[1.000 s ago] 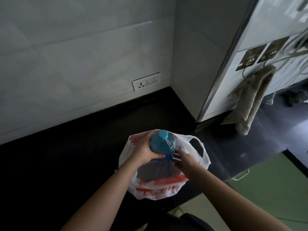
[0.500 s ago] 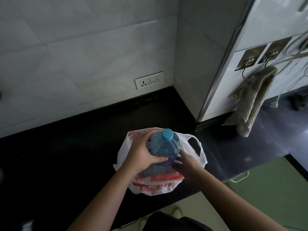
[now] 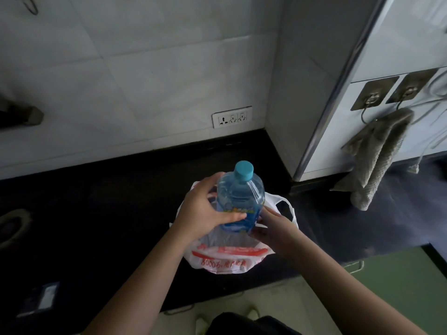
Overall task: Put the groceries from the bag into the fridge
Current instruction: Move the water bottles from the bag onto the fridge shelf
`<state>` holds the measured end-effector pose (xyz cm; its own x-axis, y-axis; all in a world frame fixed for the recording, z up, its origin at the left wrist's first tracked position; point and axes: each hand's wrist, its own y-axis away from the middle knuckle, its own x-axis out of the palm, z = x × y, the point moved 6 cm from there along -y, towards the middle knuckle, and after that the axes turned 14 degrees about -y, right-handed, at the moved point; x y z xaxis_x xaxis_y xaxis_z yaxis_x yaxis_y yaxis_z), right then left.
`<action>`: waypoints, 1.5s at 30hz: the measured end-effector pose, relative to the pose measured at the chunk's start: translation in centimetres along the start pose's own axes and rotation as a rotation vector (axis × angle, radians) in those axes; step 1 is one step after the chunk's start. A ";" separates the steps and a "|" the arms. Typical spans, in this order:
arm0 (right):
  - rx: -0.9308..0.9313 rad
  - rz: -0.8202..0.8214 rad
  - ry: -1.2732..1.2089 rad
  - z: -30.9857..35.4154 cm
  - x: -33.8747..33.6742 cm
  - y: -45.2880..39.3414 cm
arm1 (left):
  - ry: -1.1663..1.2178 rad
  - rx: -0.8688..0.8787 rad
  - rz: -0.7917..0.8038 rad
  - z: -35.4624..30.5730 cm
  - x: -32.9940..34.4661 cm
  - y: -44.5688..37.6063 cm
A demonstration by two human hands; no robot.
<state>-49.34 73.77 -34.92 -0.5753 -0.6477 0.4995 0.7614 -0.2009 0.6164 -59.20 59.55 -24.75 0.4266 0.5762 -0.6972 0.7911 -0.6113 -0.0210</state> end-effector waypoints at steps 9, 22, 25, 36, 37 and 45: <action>-0.042 0.151 0.165 1.7 3.1 1.7 | 0.198 -0.032 -0.072 0.1 -3.3 3.1; -0.036 0.303 0.299 -3.1 9.8 7.1 | 0.195 -0.019 -0.214 0.2 -10.2 13.3; -0.037 0.338 0.353 -5.4 11.5 9.5 | 0.215 -0.025 -0.257 0.6 -11.5 17.4; 0.104 0.509 0.523 -17.1 17.7 17.6 | 0.165 -0.163 -0.461 1.5 -16.8 34.8; 0.117 0.530 0.546 -18.2 18.4 18.3 | 0.158 -0.186 -0.483 1.8 -17.3 36.4; 0.189 0.738 0.700 -26.3 25.5 22.9 | 0.081 -0.359 -0.669 3.4 -21.6 47.8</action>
<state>-38.68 33.30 -24.08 0.3640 -0.8575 0.3636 0.7601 0.4991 0.4161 -32.09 16.08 -13.16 -0.1743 0.8079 -0.5629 0.9803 0.0884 -0.1768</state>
